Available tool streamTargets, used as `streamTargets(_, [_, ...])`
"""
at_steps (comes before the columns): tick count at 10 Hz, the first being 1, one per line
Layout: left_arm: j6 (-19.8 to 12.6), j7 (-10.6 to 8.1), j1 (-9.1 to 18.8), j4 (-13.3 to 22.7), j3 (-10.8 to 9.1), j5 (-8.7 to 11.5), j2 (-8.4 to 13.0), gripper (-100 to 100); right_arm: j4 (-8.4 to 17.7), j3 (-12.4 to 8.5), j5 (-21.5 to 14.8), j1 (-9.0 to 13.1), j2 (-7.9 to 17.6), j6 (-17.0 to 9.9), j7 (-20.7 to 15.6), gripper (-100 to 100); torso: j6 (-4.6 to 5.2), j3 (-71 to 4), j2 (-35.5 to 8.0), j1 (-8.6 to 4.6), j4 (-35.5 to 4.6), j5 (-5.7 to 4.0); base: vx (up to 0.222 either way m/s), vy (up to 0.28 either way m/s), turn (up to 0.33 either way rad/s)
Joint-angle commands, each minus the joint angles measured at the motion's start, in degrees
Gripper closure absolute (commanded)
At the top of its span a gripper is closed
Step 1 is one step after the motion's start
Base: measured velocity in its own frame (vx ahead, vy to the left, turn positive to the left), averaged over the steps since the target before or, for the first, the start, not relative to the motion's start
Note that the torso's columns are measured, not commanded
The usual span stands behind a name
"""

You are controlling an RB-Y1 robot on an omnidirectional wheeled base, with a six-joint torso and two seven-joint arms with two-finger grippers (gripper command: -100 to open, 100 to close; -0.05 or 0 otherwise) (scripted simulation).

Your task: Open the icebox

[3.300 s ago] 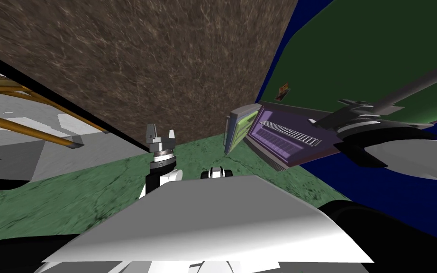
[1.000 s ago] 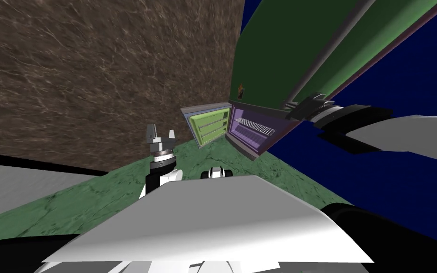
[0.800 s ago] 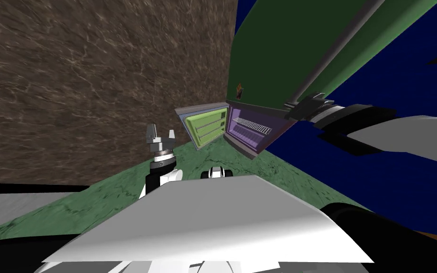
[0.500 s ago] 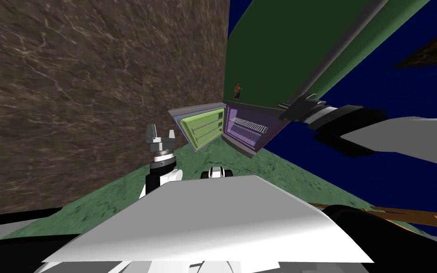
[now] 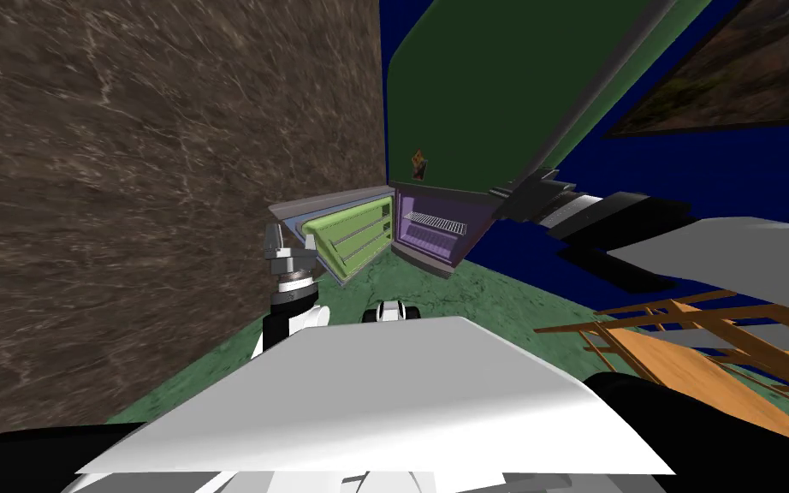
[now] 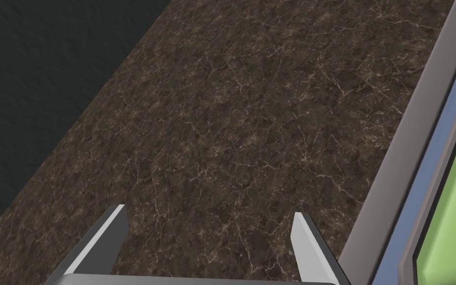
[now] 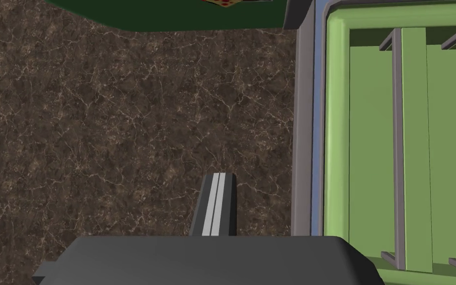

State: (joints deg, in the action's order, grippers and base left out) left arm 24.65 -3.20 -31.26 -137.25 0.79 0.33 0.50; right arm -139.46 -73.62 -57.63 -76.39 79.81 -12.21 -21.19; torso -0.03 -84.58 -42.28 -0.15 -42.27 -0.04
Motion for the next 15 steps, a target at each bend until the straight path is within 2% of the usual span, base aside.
streamTargets(1, [0.0,0.00,0.0,0.0,0.00,0.0,0.0,0,-3.7,-1.4,-0.8,-0.6,-0.5,0.3,1.6,100,0.03,0.0,0.1,0.10,0.0,0.01,0.113,0.202,-0.321])
streamTargets(2, [0.0,0.00,0.0,0.0,0.00,0.0,0.0,0,-5.8,-2.8,-1.1,-1.9,-0.6,-0.4,2.4,100,0.00,0.0,0.0,0.08,0.0,0.03,0.093,0.223,-0.414])
streamTargets(3, [0.0,0.00,0.0,0.0,0.00,0.0,0.0,0,-6.9,-2.8,-1.1,-1.9,-0.6,-0.4,2.4,100,0.06,0.1,-0.1,0.17,0.0,0.03,0.098,0.222,-0.377])
streamTargets(4, [0.0,0.00,0.0,0.0,0.00,0.0,0.0,0,-8.6,-4.2,-1.3,-3.2,-0.8,-1.1,3.2,100,0.01,0.0,0.0,0.16,0.0,0.06,0.100,0.254,-0.409])
streamTargets(5, [0.0,0.00,0.0,0.0,0.00,0.0,0.0,0,-10.4,-4.2,-1.3,-3.2,-0.8,-1.1,3.2,100,0.03,0.0,0.0,0.28,0.0,0.08,0.080,0.210,-0.398])
streamTargets(6, [0.0,0.00,0.0,0.0,0.00,0.0,0.0,0,-9.3,-4.5,-0.8,-3.3,-0.7,-1.3,2.7,100,0.02,0.0,0.0,0.05,0.0,0.02,0.029,0.086,-0.075])
streamTargets(7, [0.0,0.00,0.0,0.0,0.00,0.0,0.0,0,-7.7,-4.0,-1.2,-3.0,-0.8,-1.3,3.0,-100,-0.05,0.0,-0.1,-0.33,0.0,-0.11,0.009,0.003,0.044])
streamTargets(10, [0.0,0.00,0.0,0.0,-0.02,0.0,0.0,0,-4.4,-3.0,-1.4,-2.7,-0.8,-2.1,3.0,-100,0.03,0.0,0.0,-0.15,0.0,-0.07,0.023,-0.079,0.049])
streamTargets(11, [0.0,0.00,0.0,0.0,-0.02,0.0,0.0,0,-3.0,-2.0,-1.7,-2.3,-0.8,-2.9,2.9,-100,0.02,0.0,0.0,0.01,0.0,0.00,0.030,-0.156,0.124])
streamTargets(13, [0.0,0.00,0.0,0.0,-0.03,0.0,0.0,0,-2.1,-0.9,-2.0,-1.9,-0.7,-3.9,2.8,-100,0.02,0.0,0.1,0.05,0.0,0.00,0.058,-0.170,0.119])
streamTargets(15, [0.0,0.00,0.0,0.0,-0.03,0.0,0.0,0,-1.1,1.8,-2.5,-1.0,-0.7,-6.1,2.7,-100,0.02,0.0,0.1,0.10,0.0,0.03,0.071,-0.223,0.197])
